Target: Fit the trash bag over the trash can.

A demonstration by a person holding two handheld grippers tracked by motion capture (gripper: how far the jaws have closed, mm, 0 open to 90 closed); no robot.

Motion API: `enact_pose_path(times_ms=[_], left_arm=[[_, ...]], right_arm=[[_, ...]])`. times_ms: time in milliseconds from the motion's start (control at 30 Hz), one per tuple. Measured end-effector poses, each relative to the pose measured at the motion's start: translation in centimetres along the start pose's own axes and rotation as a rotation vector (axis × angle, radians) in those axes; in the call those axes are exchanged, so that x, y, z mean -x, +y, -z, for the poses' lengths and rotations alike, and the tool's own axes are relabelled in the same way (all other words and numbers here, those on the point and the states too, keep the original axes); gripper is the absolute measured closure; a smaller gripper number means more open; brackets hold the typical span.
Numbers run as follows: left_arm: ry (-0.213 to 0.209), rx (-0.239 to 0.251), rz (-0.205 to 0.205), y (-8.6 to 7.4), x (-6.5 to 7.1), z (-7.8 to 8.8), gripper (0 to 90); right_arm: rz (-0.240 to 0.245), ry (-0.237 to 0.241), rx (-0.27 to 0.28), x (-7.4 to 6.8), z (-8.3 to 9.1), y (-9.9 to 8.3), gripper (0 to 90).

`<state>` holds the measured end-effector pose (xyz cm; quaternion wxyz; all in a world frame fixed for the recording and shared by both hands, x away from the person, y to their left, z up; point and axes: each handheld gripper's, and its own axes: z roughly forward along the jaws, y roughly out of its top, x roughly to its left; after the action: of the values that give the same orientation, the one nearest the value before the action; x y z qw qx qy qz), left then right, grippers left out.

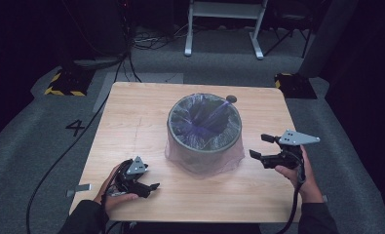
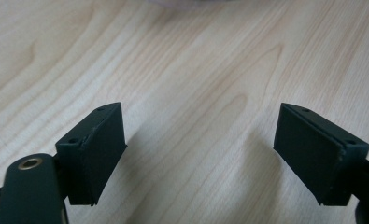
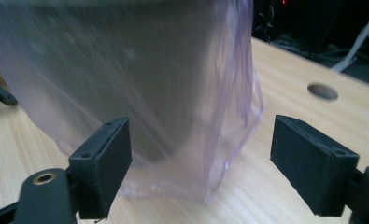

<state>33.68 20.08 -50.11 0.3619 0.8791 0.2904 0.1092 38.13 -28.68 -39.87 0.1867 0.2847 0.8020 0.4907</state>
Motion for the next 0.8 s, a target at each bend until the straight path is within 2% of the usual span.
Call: enact_pose_path(times_ms=[133,300,500,800], left_arm=[[-0.019,0.01,0.003,-0.1,0.2,-0.1,15.4],[-0.006,0.018,-0.016,-0.2,0.3,-0.3,14.6],[-0.006,0.011,-0.019,0.1,0.3,-0.5,12.2],[-0.01,0.007,-0.027,0.2,0.1,-0.7,10.5]], right_arm=[[0.033,-0.006,0.026,-0.3,0.3,2.4,19.8],[0.063,-0.031,0.039,-0.6,0.1,5.6,19.8],[0.088,-0.025,0.053,-1.3,-1.4,9.0,19.6],[0.141,0.013,0.028,-2.9,-4.0,12.1,19.6]])
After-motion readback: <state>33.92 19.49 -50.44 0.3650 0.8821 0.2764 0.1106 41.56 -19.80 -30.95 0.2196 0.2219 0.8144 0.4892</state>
